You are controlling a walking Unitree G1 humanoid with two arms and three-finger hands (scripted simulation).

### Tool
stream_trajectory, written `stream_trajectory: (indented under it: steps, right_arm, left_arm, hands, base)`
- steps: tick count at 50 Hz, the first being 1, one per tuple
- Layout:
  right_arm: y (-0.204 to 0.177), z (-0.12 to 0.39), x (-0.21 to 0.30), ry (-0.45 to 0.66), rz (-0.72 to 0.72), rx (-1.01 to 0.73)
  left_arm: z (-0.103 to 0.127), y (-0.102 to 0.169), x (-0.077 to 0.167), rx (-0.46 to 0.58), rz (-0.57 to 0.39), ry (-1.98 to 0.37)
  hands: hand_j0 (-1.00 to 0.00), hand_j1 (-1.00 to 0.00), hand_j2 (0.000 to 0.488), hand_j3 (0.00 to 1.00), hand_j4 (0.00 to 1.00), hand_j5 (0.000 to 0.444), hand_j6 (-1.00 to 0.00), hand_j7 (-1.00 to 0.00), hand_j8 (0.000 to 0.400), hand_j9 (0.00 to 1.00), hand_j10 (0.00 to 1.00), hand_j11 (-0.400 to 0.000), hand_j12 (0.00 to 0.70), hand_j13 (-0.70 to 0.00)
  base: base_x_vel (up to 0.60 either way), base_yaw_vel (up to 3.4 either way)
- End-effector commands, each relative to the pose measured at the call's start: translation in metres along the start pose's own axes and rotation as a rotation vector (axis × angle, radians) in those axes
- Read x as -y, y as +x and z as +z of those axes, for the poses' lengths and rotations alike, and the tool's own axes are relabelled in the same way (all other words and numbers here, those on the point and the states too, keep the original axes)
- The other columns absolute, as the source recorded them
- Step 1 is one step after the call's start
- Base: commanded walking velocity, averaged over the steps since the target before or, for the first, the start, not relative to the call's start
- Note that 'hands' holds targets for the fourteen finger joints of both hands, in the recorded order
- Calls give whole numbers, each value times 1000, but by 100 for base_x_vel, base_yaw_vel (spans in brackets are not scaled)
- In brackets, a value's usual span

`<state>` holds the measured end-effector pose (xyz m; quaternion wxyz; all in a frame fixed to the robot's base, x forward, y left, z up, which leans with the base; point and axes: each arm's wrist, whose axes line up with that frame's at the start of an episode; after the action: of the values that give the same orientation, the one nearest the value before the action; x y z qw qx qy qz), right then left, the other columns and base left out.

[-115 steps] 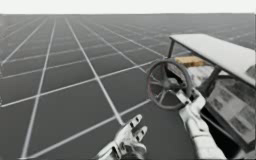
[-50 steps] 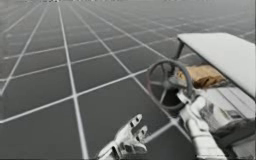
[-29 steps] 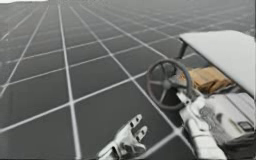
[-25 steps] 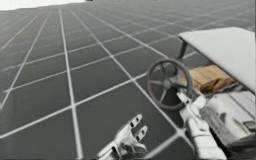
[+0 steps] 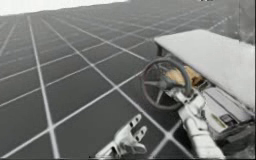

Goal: Pick up and drop off the object

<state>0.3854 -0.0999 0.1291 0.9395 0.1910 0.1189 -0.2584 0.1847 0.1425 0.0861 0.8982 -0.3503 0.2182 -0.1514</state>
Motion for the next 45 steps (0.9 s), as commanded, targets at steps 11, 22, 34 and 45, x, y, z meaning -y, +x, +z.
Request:
stream_trajectory:
  steps: [11, 22, 34, 45]
  right_arm:
    - [4, 7, 8, 20, -22, 23]
    - [4, 7, 8, 20, -22, 23]
    - [4, 7, 8, 20, -22, 23]
    - [4, 7, 8, 20, -22, 23]
  left_arm:
    - [0, 3, 4, -11, -9, 9]
    - [0, 3, 4, -11, -9, 9]
    - [0, 3, 4, -11, -9, 9]
    - [0, 3, 4, -11, -9, 9]
  hands:
    - [0, 0, 0, 1000, 1000, 0, 0, 0, 0, 1000, 1000, -400, 0, -700]
    - [0, 0, 0, 1000, 1000, 0, 0, 0, 0, 1000, 1000, -400, 0, -700]
    - [0, 0, 0, 1000, 1000, 0, 0, 0, 0, 1000, 1000, -400, 0, -700]
    - [0, 0, 0, 1000, 1000, 0, 0, 0, 0, 1000, 1000, -400, 0, -700]
  base:
    - [26, -114]
    - [30, -71]
    - [31, -44]
    - [30, -27]
